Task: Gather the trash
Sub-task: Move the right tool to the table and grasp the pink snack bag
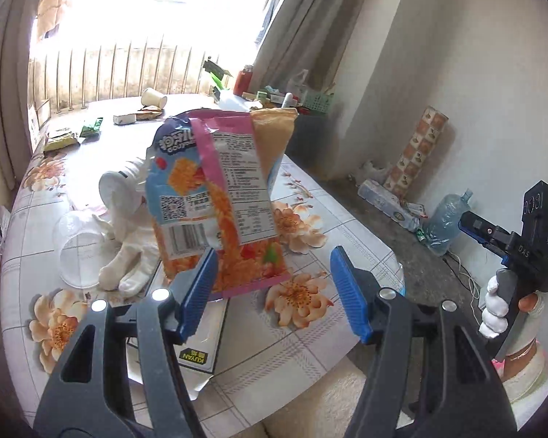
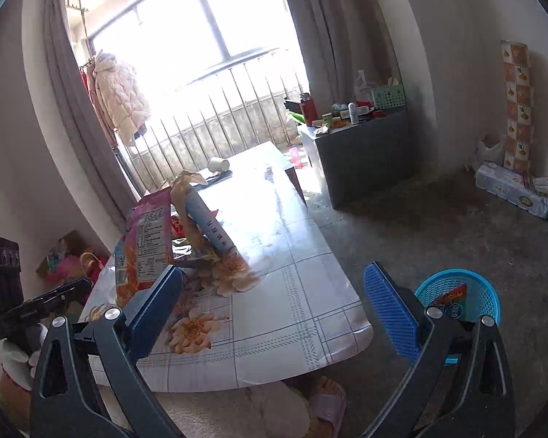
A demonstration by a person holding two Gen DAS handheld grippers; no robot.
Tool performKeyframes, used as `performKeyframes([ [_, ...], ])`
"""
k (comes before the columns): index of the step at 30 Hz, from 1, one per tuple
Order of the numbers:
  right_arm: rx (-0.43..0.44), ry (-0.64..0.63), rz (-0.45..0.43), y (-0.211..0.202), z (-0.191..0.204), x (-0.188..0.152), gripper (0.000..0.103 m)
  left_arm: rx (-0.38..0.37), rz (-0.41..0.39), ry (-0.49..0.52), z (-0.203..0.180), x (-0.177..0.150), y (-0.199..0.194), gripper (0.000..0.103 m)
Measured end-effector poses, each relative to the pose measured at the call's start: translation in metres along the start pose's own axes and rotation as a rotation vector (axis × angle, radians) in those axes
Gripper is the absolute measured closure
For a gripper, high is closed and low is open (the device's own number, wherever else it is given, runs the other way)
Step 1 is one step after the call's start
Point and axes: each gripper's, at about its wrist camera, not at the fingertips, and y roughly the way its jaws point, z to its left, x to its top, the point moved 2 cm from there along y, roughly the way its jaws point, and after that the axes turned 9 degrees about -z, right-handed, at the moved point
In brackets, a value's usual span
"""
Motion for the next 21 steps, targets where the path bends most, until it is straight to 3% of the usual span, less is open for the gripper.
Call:
performKeyframes([
  [5,0.265,0.061,0.117,0.05,0.054,-0.005,0.007,0.081,-0.045,-0.083,0.049,-0.002,-0.016,0.043],
  [6,0.298,0.067,0.138,0.062,0.062,-0.005,0.011,0.09,-0.046,-0.098,0.057,-0.002,-0.016,0.043],
  [9,0.353,0.067,0.207,0.104,0.082,-0.011,0.019,0.108,-0.037,-0.134,0.07,-0.003,-0.007,0.045],
  [14,0.422,0.137,0.319,0.176,0.089,-0.019,0.029,0.111,-0.033,-0.159,0.081,-0.002,0.005,0.058],
  [21,0.525,0.262,0.399,0.24,0.083,-0.02,0.031,0.09,-0.024,-0.115,0.079,-0.002,0.023,0.074],
])
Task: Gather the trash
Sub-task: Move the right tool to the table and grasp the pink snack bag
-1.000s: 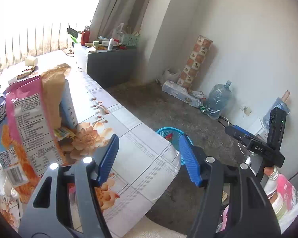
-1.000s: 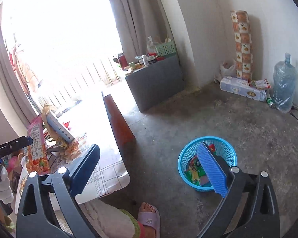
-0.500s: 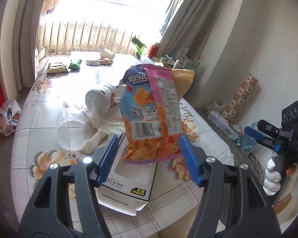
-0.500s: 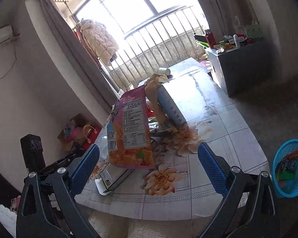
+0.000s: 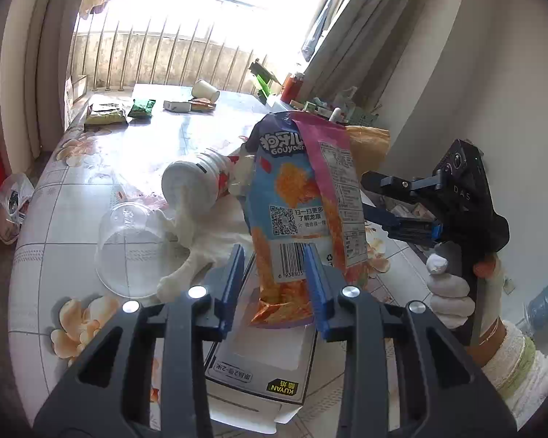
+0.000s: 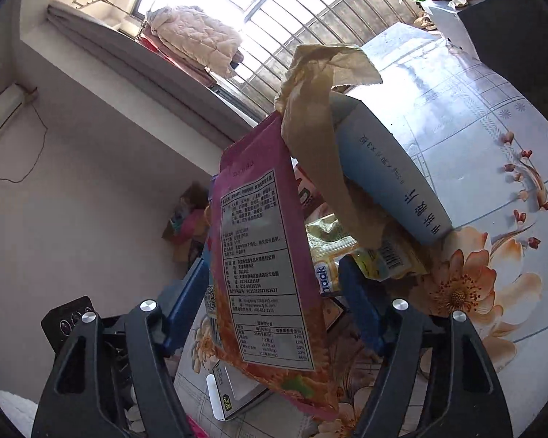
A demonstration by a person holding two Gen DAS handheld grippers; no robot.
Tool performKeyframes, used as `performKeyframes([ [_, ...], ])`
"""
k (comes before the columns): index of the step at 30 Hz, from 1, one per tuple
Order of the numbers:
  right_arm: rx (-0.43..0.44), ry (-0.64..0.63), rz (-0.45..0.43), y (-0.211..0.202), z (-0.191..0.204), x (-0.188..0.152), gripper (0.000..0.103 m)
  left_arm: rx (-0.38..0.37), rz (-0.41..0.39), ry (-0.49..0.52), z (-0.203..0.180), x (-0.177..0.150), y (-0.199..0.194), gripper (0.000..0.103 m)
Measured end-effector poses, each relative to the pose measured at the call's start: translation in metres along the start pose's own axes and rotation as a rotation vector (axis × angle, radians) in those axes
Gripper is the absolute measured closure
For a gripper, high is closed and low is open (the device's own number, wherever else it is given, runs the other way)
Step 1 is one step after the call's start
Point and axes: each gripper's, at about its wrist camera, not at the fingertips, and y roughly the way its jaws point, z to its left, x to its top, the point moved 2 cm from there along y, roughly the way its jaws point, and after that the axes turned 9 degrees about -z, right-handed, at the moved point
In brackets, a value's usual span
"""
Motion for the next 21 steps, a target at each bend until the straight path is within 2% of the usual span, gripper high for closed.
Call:
performKeyframes([
  [3,0.054,0.032,0.042,0.011,-0.009,0.001,0.032,-0.001,0.016,0.01,-0.001,-0.003,0.008,0.077],
  [6,0.103,0.037,0.08,0.022,-0.011,-0.001,0.039,0.004,0.034,0.015,0.0,-0.006,0.017,0.079],
  [14,0.121,-0.025,0.133,0.025,0.003,-0.008,0.071,0.008,0.064,0.009,0.003,-0.014,0.032,0.081],
  [16,0.124,-0.046,0.137,0.019,0.01,-0.011,0.084,0.006,0.064,0.003,0.005,-0.014,0.031,0.081],
  [19,0.115,-0.089,0.14,0.008,0.028,-0.026,0.093,0.009,0.062,0.006,0.006,-0.015,0.029,0.081],
  [21,0.106,-0.126,0.136,0.003,0.04,-0.03,0.096,0.009,0.058,0.008,0.005,-0.016,0.026,0.081],
])
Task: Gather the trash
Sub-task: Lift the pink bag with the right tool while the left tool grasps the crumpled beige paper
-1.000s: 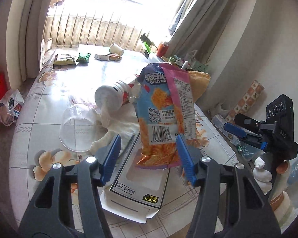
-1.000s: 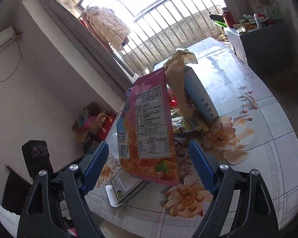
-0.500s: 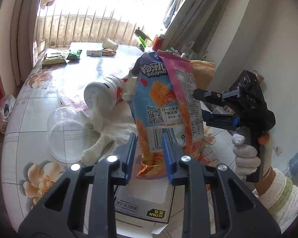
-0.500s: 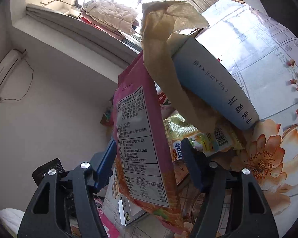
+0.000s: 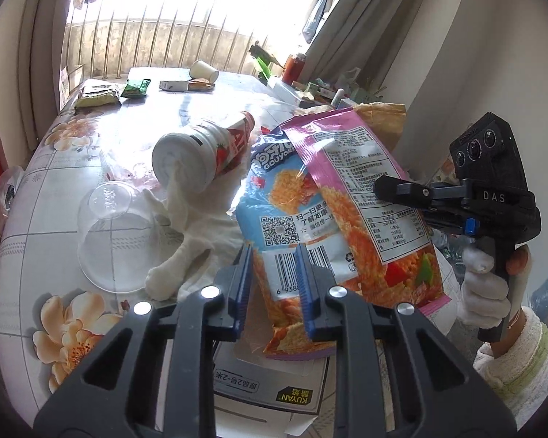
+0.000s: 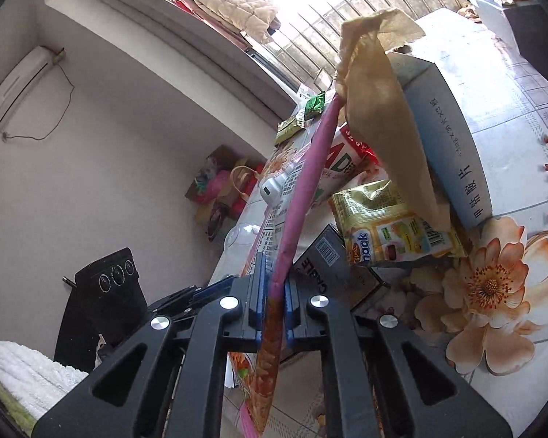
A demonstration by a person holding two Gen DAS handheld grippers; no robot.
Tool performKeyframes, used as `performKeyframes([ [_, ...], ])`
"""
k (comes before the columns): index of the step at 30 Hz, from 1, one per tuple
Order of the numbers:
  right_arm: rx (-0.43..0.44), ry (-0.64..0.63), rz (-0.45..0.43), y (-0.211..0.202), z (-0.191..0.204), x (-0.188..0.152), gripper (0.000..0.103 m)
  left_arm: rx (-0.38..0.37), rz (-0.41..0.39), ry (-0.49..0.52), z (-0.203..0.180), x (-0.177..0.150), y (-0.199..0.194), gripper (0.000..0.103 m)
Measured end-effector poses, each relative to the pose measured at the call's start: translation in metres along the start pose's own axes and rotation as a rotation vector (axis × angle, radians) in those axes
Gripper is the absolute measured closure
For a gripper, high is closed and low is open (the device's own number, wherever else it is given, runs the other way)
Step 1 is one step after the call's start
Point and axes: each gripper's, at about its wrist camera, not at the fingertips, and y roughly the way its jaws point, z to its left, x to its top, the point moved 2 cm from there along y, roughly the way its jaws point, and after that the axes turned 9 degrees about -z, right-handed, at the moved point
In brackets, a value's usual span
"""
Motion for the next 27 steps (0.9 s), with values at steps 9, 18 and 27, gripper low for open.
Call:
performKeyframes([
  [9,-0.005,-0.099,-0.074,-0.025,0.053,0.0,0.098,-0.012,-0.063,-0.014,0.004,0.006,-0.029,0.081],
  [18,-0.038,-0.044,-0.25,-0.099,0.038,-0.008,0.098,0.011,-0.049,-0.037,0.009,0.004,-0.043,0.081],
  [27,-0.159,0.071,-0.373,-0.179,0.001,-0.031,0.098,-0.045,0.003,-0.035,-0.014,0.011,-0.023,0.046],
])
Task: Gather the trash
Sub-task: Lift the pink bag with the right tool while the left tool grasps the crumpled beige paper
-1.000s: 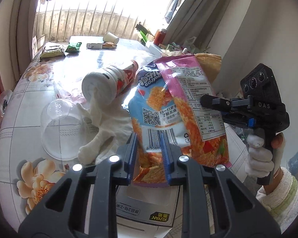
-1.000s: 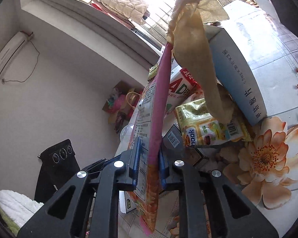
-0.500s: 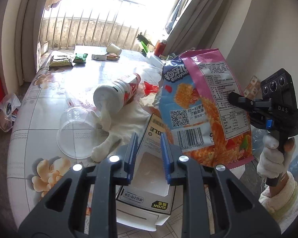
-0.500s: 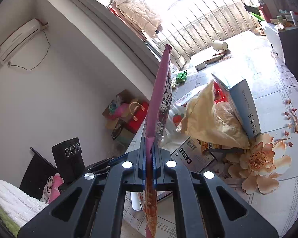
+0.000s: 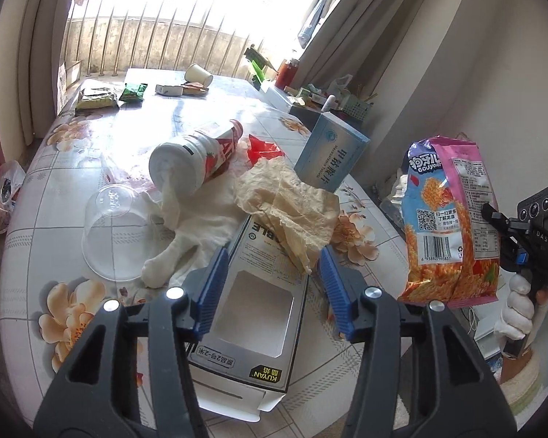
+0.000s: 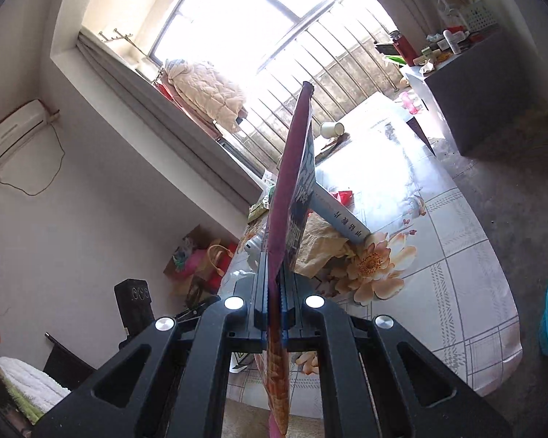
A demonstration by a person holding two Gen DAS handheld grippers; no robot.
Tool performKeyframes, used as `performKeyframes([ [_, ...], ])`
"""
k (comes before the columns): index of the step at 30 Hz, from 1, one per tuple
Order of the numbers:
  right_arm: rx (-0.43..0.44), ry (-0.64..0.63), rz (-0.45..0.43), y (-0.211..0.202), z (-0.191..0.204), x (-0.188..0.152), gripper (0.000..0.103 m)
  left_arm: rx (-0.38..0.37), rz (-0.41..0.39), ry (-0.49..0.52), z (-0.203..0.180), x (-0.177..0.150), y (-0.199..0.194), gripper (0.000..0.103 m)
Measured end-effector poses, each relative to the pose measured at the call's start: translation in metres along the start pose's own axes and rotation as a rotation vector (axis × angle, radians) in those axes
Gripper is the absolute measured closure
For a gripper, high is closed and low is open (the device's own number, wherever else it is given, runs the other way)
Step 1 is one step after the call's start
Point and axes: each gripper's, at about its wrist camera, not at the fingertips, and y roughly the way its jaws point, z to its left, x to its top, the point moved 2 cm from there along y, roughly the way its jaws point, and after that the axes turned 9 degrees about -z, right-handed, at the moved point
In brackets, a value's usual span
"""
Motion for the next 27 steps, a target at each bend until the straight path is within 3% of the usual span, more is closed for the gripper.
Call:
performKeyframes([
  [4,-0.061,0.047,0.011,-0.002,-0.024,-0.012,0.098,-0.005,0.034,0.038,-0.016,0.01,0.025,0.036],
  [12,-0.082,0.097,0.021,0.001,-0.045,-0.021,0.098,0.055,0.094,0.237,-0.047,0.037,0.089,0.032],
  [15,-0.082,0.106,0.023,0.003,-0.05,-0.021,0.098,0.085,0.145,0.25,-0.048,0.043,0.119,0.032],
  [20,-0.076,0.141,0.021,0.001,-0.061,-0.022,0.098,0.113,0.201,0.316,-0.055,0.039,0.149,0.035],
  [27,-0.075,0.159,0.016,-0.001,-0.068,-0.022,0.098,0.169,0.241,0.419,-0.064,0.025,0.164,0.049],
])
